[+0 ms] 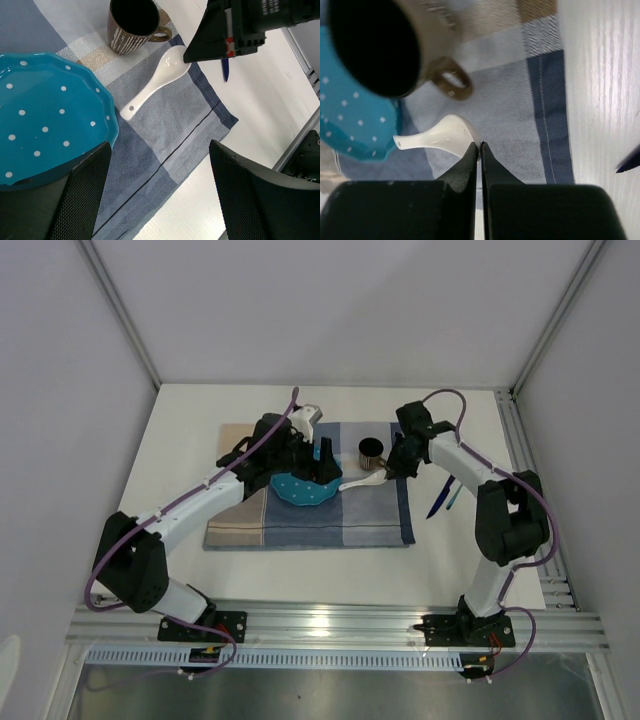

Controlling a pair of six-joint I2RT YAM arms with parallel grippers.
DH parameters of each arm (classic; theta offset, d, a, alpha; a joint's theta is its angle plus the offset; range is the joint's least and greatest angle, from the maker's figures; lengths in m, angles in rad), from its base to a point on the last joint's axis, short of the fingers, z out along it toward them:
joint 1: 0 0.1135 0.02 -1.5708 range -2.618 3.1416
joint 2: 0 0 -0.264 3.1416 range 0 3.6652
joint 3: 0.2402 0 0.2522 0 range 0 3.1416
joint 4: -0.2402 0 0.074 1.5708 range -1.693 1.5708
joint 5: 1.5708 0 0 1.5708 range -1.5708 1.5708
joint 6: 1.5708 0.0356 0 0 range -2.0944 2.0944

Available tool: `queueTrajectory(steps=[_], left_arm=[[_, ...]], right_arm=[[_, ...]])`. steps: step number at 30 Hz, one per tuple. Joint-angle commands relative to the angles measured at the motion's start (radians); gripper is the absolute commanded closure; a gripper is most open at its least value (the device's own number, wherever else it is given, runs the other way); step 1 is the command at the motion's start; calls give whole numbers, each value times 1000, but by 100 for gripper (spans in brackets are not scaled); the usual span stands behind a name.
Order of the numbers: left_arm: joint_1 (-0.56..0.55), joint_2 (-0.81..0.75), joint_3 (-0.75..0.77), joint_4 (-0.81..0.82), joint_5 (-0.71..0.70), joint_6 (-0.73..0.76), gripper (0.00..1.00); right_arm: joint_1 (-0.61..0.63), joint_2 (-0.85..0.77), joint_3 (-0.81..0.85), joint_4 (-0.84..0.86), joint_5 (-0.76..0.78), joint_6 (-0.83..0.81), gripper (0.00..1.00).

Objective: Set the dinner table for one person
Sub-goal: Pick up the spoon from the napkin, then place the spoon on the napkin.

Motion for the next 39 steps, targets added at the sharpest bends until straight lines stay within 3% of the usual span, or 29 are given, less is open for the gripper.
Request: queueTrajectory(steps=[1,12,16,26,39], left_arm=[[3,-1,50,15,16,24,17],[4,10,59,15,27,22,17],[4,11,61,15,27,22,17],[9,3,62,15,30,21,18],[9,0,48,40,65,-16,18]], right_arm=[[-3,-100,53,45,-96,-169,100],[-46,-47,258,-162,-337,-515,100],[-46,-59,281,-190,-340,-604,100],[32,-117,105,-124,-334,-743,100],[72,45,137,-113,-255,-837,100]])
